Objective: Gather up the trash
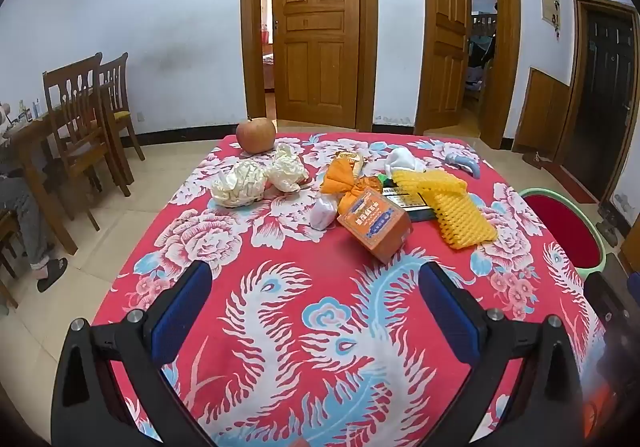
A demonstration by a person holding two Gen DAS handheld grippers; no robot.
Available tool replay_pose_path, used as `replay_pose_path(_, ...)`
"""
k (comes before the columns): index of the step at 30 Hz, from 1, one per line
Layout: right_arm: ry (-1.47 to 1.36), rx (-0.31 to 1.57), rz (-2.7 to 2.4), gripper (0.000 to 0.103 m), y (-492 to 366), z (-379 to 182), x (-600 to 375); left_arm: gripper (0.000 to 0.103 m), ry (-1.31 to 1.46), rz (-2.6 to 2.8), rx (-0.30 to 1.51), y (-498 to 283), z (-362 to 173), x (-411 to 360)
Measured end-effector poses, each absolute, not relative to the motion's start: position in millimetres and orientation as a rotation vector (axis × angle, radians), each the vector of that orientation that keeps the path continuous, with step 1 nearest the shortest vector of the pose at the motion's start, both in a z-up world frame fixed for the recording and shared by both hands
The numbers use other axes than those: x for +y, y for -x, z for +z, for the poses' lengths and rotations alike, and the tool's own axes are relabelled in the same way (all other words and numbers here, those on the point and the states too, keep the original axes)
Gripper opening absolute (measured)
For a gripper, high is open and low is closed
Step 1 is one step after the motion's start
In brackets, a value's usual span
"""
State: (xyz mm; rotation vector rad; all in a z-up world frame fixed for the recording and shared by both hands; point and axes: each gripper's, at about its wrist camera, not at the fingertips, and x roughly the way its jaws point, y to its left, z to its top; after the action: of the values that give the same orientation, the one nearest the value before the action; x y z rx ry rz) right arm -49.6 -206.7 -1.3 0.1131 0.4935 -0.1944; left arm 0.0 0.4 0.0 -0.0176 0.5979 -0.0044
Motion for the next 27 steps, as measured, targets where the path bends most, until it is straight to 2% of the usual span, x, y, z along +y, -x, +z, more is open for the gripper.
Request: replay_pose_path(27,-0.119,0.514,-0.195,0.103,47.1,-6.8,-209.1,0.102,0.028,-0.002,0.595,-0.3,0.7,2.4)
